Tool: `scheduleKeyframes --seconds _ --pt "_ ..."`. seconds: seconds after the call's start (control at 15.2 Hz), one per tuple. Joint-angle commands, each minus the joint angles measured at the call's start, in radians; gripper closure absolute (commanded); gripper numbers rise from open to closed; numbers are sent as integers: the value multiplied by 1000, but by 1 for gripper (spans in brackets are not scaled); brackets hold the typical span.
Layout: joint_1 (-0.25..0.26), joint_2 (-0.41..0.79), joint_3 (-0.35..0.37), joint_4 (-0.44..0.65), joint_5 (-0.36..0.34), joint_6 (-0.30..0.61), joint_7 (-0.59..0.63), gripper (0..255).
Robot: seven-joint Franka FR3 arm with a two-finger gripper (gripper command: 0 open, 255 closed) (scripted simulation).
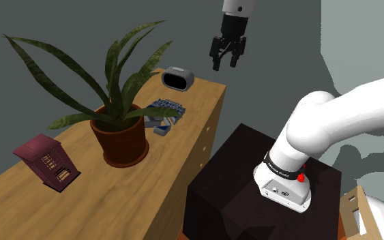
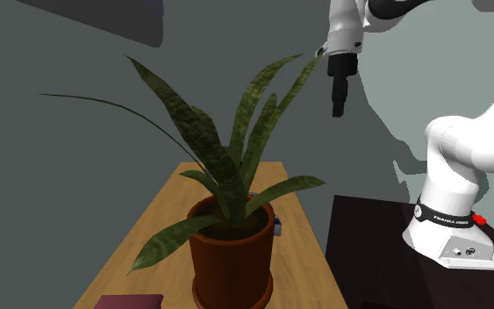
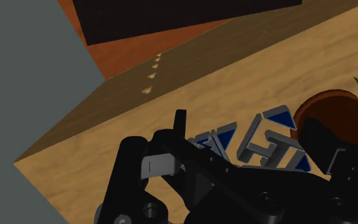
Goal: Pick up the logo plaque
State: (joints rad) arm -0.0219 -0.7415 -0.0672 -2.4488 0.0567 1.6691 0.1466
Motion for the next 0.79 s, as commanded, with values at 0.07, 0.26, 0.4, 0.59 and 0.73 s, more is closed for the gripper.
scheduleKeyframes --seconds 0.07,0.26,0.4,0.59,0.73 --pt "1 20 14 -10 16 30 32 0" --pt "4 91 56 -29 62 121 126 0" --pt "6 146 82 -34 90 183 186 0" --pt "9 239 119 -29 129 275 273 0" --pt "10 306 142 -18 152 335 328 0"
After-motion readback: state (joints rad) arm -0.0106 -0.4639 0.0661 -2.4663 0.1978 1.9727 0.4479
